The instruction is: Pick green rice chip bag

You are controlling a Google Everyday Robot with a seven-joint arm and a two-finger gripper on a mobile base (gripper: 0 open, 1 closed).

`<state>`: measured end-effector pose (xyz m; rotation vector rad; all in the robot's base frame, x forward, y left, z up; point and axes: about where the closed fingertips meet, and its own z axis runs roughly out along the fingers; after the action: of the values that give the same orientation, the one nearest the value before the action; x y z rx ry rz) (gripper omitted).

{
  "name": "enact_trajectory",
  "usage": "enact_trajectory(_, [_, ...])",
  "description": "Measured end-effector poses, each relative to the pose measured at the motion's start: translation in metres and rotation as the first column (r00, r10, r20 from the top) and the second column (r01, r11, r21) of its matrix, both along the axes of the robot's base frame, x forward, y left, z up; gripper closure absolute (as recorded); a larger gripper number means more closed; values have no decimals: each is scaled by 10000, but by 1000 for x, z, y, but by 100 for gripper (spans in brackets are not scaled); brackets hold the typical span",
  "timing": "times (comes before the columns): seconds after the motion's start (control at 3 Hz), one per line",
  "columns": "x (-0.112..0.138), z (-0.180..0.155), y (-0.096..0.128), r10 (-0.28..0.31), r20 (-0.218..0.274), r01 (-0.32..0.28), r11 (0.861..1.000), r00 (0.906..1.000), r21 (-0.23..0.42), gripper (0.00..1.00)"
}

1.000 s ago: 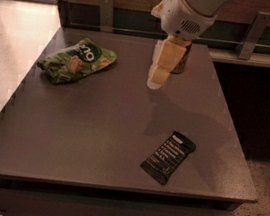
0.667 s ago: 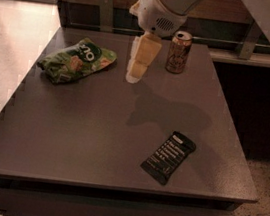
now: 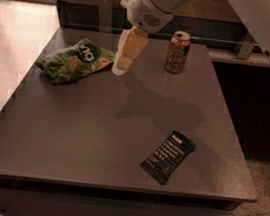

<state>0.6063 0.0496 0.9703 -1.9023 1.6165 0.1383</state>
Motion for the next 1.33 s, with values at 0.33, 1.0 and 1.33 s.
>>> enact_trajectory(0.33, [24, -10, 21, 391, -86, -392, 9992, 9992, -97, 0])
enact_trajectory(1.0, [83, -65, 93, 1686, -755, -1695, 9855, 9828, -58, 0])
enact_trajectory(1.33, [89, -88, 125, 2274, -1024, -2258, 9738, 9684, 272, 0])
